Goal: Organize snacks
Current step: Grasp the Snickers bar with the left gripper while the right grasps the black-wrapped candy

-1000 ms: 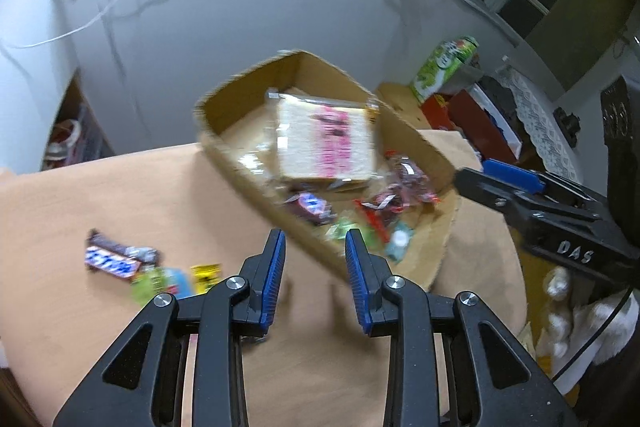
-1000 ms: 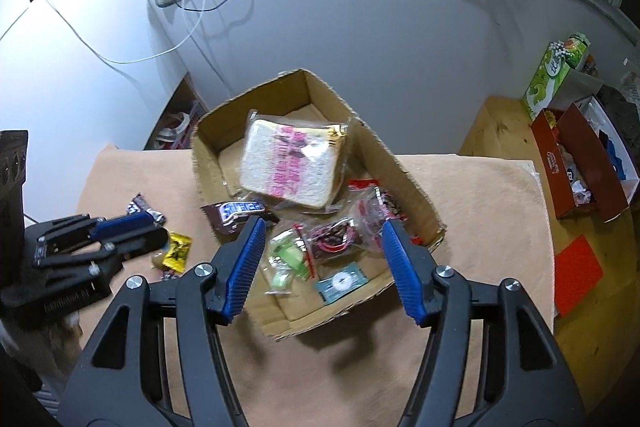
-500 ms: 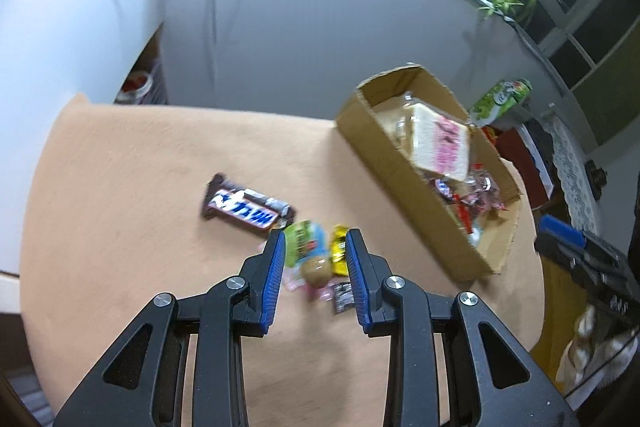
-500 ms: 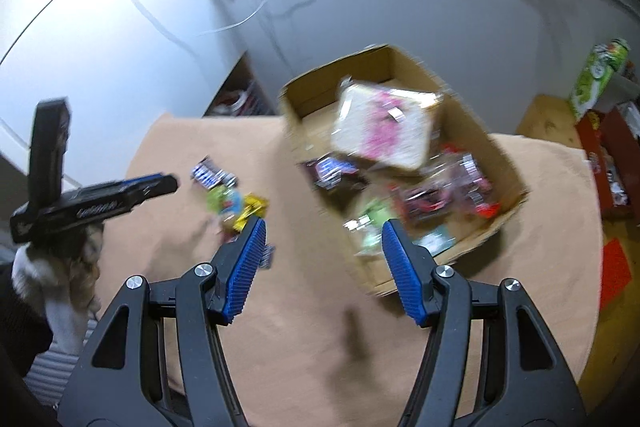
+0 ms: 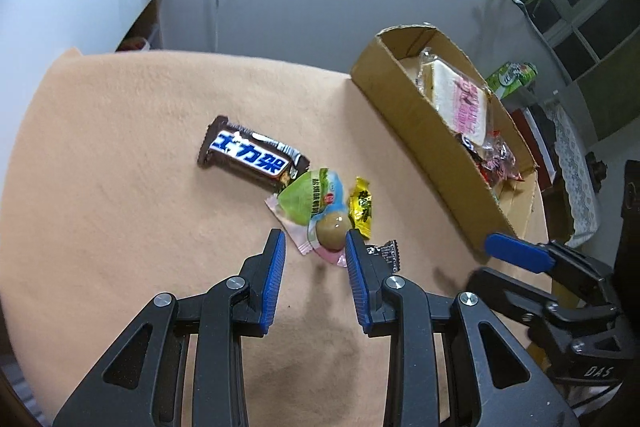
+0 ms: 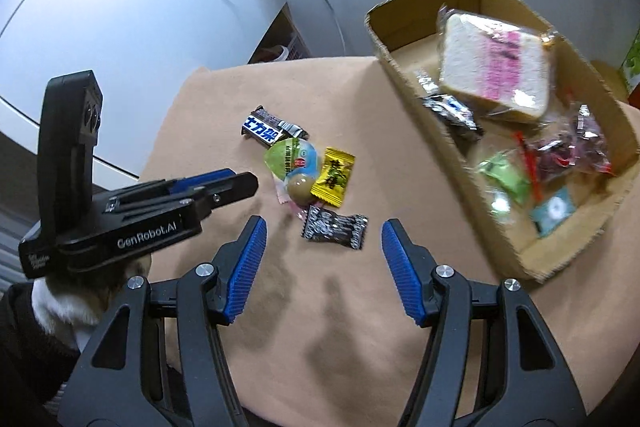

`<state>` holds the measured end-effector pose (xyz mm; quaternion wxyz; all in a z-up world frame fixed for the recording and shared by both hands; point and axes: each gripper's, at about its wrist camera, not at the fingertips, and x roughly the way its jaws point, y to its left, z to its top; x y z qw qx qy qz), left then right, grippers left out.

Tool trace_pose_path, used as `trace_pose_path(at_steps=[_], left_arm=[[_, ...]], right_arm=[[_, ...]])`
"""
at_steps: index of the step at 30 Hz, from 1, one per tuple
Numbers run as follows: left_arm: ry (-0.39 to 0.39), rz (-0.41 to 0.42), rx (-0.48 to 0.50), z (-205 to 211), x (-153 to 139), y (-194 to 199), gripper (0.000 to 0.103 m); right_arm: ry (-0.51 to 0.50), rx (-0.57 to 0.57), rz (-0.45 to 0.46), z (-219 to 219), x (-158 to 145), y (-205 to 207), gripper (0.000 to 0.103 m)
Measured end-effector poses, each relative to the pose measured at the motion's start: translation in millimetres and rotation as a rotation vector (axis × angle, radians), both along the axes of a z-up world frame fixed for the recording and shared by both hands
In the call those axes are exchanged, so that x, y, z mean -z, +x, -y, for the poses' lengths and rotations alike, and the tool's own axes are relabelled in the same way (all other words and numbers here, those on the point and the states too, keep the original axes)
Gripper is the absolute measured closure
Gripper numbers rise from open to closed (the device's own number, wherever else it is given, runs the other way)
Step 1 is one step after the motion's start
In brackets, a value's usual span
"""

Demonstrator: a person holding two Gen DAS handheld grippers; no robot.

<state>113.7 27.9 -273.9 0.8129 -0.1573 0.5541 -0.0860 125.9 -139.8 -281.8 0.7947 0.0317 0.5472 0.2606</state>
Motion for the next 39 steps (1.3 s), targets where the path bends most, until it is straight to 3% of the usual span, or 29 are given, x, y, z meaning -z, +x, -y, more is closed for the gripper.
trace_pose_path(at_steps=[11, 15, 18, 23, 29, 32, 39], left_arm=[[0.022, -0.009, -0.055, -28.9, 4.5, 21.5, 0.074], [-0.040, -0.059, -0.123, -42.5, 10.3, 41.9, 0.074], [-0.016, -0.028, -0.150, -46.4, 3.3, 55.9, 0.074], [0.095, -0.020, -0.010, -25.2, 2.0, 96.3, 0.074], [-0.004, -0.137, 0.037, -29.6, 32.2, 120.2, 0.074], [-0.004, -0.181, 0.072, -32.4, 43.7, 115.8, 0.074], [-0.034, -0.167, 0.076, -44.7, 38.4, 86.0, 0.074]], right_arm=[[-0.079, -0.026, -0.037, -20.5, 35.0, 15.0, 0.040], [-0.086, -0.034, -0.039, -21.0, 38.7, 12.1, 0.040], [-0.100, -0.041, -0.030, -18.0, 37.9, 9.4, 0.040], [-0.090, -0.023, -0.039, -7.9, 35.7, 7.1, 0.040], [-0.088, -0.017, -0.052, -2.4, 39.0, 4.8, 0.040], [-0.082, -0.006, -0.060, 2.7, 40.4, 5.5, 0.040], [-0.111, -0.077, -0.071, -14.4, 53.4, 9.7, 0.040]])
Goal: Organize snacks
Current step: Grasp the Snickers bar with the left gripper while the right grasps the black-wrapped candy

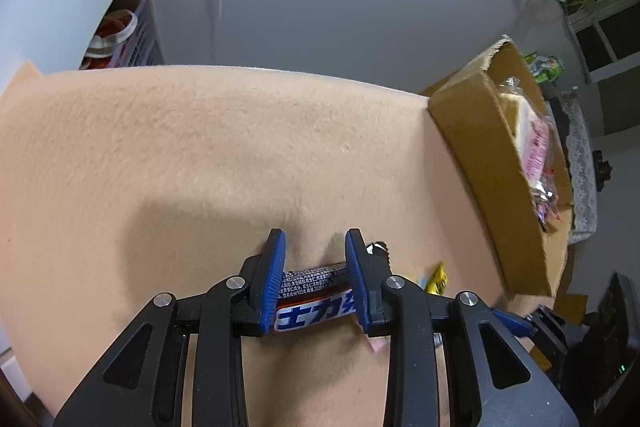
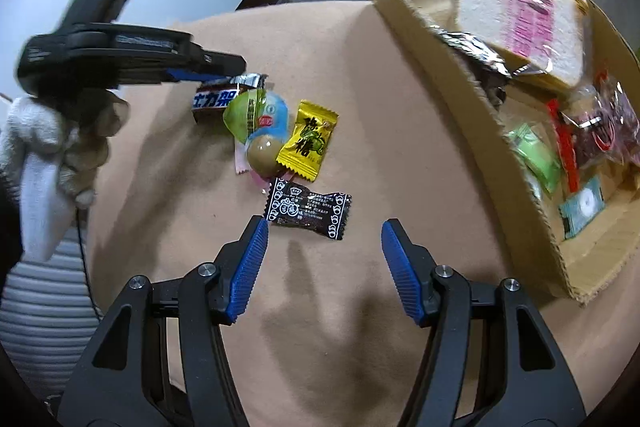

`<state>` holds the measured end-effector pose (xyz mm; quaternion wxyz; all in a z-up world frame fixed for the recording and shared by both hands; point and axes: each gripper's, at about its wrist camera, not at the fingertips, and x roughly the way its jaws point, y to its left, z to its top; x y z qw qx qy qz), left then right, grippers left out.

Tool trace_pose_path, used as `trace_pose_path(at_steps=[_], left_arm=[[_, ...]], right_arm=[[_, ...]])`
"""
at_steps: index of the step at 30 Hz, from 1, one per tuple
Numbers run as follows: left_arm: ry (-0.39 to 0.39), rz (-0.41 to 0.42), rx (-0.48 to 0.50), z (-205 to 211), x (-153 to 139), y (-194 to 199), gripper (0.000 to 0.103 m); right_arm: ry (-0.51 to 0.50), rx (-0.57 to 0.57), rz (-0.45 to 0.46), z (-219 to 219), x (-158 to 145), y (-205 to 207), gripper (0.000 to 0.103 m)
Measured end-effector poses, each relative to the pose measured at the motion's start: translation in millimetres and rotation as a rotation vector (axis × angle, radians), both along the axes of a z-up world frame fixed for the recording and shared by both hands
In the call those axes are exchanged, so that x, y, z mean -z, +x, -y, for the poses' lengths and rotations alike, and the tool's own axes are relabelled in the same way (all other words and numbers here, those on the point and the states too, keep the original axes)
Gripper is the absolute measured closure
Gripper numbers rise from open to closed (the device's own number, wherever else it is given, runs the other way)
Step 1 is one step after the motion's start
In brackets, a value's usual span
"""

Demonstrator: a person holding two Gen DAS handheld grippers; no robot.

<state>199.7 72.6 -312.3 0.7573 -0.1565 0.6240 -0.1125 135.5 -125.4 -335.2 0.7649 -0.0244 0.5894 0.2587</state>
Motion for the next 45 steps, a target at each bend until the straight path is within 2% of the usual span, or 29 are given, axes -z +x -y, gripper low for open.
trace_pose_path(at_steps=[2, 4, 5, 11, 14, 17, 23, 25, 28, 33, 35, 40, 43, 45], left_arm=[[0.042, 0.046, 0.046, 5.2, -8.6, -7.9, 0.072], [0.088, 0.087, 0.121, 16.0, -15.7, -16.1, 0.059], [0.106, 0.100, 0.147, 19.6, -18.2, -20.1, 0.057], [0.265, 0.181, 0.339, 49.6, -21.7, -37.2, 0.056], [0.316, 0.190, 0.381, 57.7, -14.9, -35.3, 0.056], [0.316, 0.198, 0.387, 59.9, -14.8, -30.5, 0.056], [0.284, 0.158, 0.410, 57.3, -5.3, -34.6, 0.056], [0.278, 0.151, 0.395, 53.9, -2.7, -36.2, 0.057], [0.281, 0.148, 0.359, 50.3, -0.6, -36.5, 0.067], [0.265, 0.145, 0.317, 44.0, 0.8, -34.3, 0.077], [0.260, 0.147, 0.309, 42.0, 1.1, -33.4, 0.077], [0.257, 0.152, 0.298, 43.0, 1.1, -33.6, 0.077], [0.255, 0.153, 0.286, 41.7, 0.7, -33.3, 0.077], [0.254, 0.154, 0.274, 41.3, -0.2, -34.2, 0.077]], right_arm=[[-0.002, -0.054, -0.004, -7.6, 2.3, -1.0, 0.040], [-0.064, -0.135, 0.032, -18.6, 4.7, -4.4, 0.040], [-0.089, -0.163, 0.050, -22.3, 5.7, -5.4, 0.040], [-0.214, -0.302, 0.167, -46.8, 7.2, -12.7, 0.040], [-0.246, -0.338, 0.186, -55.6, 12.2, -13.7, 0.040], [-0.249, -0.349, 0.170, -58.9, 16.9, -11.7, 0.040], [-0.171, -0.327, 0.110, -50.4, 17.1, -2.5, 0.040], [-0.161, -0.327, 0.098, -44.2, 16.1, 3.2, 0.043], [-0.156, -0.349, 0.080, -39.2, 15.4, 5.0, 0.046], [-0.192, -0.376, 0.092, -40.0, 12.6, 12.7, 0.052], [-0.213, -0.370, 0.123, -40.9, 11.4, 11.7, 0.052], [-0.215, -0.383, 0.105, -49.2, 13.8, 19.6, 0.052], [-0.218, -0.393, 0.102, -46.3, 10.9, 17.7, 0.064], [-0.204, -0.378, 0.087, -41.7, 10.4, 18.7, 0.076]])
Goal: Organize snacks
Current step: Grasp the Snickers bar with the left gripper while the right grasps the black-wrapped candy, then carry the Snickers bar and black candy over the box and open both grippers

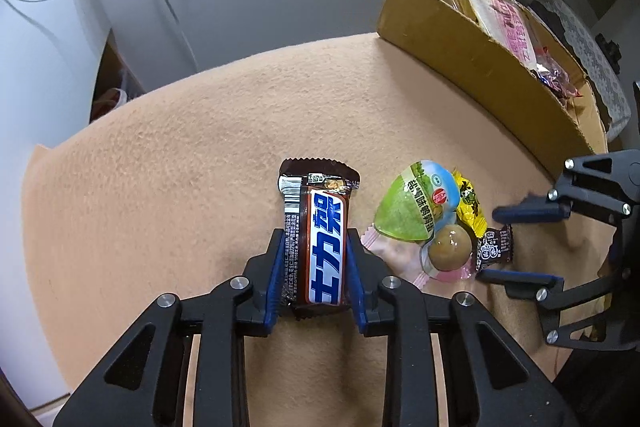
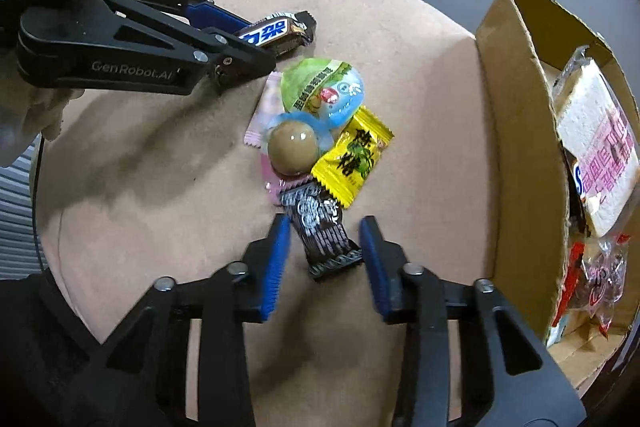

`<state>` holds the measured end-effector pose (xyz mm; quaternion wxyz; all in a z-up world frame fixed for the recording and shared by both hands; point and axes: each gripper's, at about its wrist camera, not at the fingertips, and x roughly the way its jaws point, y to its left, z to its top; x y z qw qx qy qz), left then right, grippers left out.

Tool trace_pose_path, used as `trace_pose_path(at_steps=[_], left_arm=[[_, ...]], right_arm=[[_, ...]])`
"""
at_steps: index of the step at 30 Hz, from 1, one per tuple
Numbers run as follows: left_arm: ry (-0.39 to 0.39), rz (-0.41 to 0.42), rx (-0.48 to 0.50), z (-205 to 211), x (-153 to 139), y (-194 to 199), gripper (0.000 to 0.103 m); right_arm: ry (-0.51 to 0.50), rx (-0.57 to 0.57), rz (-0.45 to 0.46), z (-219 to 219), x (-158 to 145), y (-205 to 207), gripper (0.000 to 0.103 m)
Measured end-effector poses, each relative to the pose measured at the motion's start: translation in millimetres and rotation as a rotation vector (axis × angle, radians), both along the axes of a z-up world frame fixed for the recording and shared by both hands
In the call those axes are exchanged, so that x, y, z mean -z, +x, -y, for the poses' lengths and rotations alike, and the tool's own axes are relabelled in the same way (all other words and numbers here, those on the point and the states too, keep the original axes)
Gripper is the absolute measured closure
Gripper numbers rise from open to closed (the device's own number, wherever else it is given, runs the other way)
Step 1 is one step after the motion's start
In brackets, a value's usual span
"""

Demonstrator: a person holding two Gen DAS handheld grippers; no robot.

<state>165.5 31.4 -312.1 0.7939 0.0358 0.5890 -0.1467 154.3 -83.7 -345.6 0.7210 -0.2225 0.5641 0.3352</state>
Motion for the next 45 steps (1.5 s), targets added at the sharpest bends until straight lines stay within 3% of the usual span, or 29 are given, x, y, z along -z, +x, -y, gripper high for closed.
trace_pose_path(at_steps=[6, 16, 20, 27, 34, 45], left_arm=[[-0.017, 0.004, -0.047, -10.2, 2.6, -7.3, 0.077], [-0.122, 0.021, -0.235, -31.0, -4.7, -36.1, 0.077], [-0.116, 0.046, -0.252, -28.7, -13.5, -53.6, 0.077], [-0.110, 0.088, -0.233, -10.5, -38.9, -72.1, 0.077], [-0.110, 0.159, -0.144, 28.8, -74.6, -70.7, 0.077], [-0.164, 0.199, -0.066, 71.6, -98.7, -59.8, 0.077]], right_arm=[[0.036, 0.050, -0.025, 10.9, 1.8, -7.2, 0.078], [0.110, 0.164, -0.024, 33.8, 3.8, -29.2, 0.078], [0.139, 0.201, -0.022, 45.6, -5.7, -36.2, 0.078], [0.197, 0.254, 0.011, 63.9, -40.7, -43.7, 0.078], [0.228, 0.302, 0.075, 87.7, -74.9, -49.7, 0.078], [0.243, 0.408, 0.159, 132.6, -110.9, -24.6, 0.078]])
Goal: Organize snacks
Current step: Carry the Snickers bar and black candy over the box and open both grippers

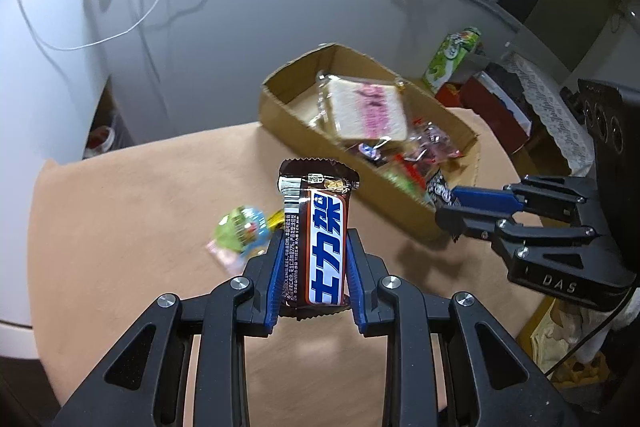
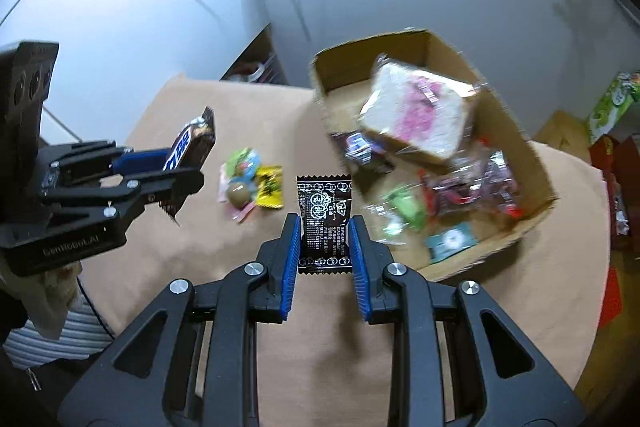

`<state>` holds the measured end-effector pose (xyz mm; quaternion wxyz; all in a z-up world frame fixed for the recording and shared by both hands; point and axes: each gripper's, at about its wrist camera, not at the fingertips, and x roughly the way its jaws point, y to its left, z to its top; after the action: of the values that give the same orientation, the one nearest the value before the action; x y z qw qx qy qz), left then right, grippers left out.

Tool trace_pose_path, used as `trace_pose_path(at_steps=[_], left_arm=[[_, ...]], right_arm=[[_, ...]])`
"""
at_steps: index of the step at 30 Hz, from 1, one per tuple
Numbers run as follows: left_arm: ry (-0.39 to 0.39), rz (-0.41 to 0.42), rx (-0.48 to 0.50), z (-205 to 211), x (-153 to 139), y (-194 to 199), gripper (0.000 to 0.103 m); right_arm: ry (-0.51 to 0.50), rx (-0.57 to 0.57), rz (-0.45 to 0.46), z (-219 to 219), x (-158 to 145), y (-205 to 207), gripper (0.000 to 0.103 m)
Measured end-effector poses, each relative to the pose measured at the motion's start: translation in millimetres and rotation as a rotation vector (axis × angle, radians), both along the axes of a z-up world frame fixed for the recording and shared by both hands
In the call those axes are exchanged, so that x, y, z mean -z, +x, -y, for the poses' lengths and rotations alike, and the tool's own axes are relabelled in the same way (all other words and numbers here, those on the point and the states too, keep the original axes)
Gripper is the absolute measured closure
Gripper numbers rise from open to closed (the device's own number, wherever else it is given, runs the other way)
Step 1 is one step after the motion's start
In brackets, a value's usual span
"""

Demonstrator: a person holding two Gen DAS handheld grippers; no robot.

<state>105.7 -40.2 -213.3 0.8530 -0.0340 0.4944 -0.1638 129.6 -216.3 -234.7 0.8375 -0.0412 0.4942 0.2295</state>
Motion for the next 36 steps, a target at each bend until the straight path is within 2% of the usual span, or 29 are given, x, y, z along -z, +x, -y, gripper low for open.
trace_pose_path(at_steps=[9, 17, 26, 36], left_arm=[[-0.017, 0.002, 0.029, 29.4, 0.0, 27.2, 0.077], [-0.013, 0.007, 0.066, 62.7, -0.8, 52.4, 0.077], [-0.020, -0.018, 0.079, 95.6, 9.2, 72.5, 0.077], [0.011, -0.027, 0.109, 116.8, 13.9, 76.8, 0.077]], right_arm=[[-0.049, 0.097, 0.040, 41.1, -8.0, 31.4, 0.078], [-0.087, 0.129, 0.047, 55.9, -1.1, 61.8, 0.078], [-0.085, 0.165, -0.006, 66.4, 18.7, 85.6, 0.078], [-0.082, 0.182, -0.023, 73.7, 25.6, 89.1, 0.078]])
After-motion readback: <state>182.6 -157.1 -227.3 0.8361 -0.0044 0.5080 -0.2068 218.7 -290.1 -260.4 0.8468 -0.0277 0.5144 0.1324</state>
